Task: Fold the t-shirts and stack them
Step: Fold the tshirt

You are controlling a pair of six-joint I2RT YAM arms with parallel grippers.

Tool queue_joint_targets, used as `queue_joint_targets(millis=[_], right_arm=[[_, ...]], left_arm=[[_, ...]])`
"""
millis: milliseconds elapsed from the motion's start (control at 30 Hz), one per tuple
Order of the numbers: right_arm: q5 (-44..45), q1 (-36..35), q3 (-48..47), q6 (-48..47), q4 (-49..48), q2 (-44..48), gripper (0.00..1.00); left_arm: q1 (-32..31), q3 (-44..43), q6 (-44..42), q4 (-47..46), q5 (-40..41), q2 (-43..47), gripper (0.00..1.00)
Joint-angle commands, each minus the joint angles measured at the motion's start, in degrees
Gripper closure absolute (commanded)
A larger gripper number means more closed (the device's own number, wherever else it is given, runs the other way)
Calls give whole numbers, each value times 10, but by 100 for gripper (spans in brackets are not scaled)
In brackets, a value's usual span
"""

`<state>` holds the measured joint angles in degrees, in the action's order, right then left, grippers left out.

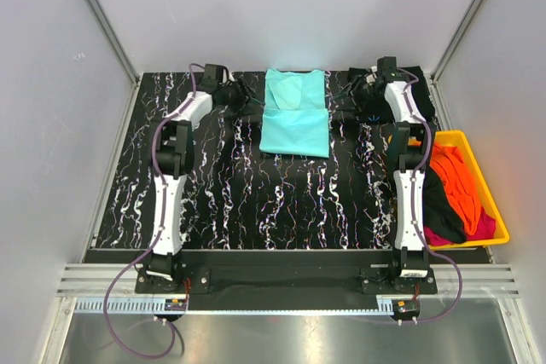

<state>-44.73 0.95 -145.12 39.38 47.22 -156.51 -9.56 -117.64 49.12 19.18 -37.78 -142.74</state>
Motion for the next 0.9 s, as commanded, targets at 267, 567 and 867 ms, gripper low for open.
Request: queue_joint_targets(millis=[267,567,867], right_arm=[[-3,-26,124,-63,36,168,55],[-60,-107,230,-50,-12,190,88],[-62,-119,406,-42,-96,227,92]], left_arm=[[-42,95,-100,34,-12,168,58],[-88,162,-108,12,-28,149,68],[-85,266,-143,11,-30,158,69]])
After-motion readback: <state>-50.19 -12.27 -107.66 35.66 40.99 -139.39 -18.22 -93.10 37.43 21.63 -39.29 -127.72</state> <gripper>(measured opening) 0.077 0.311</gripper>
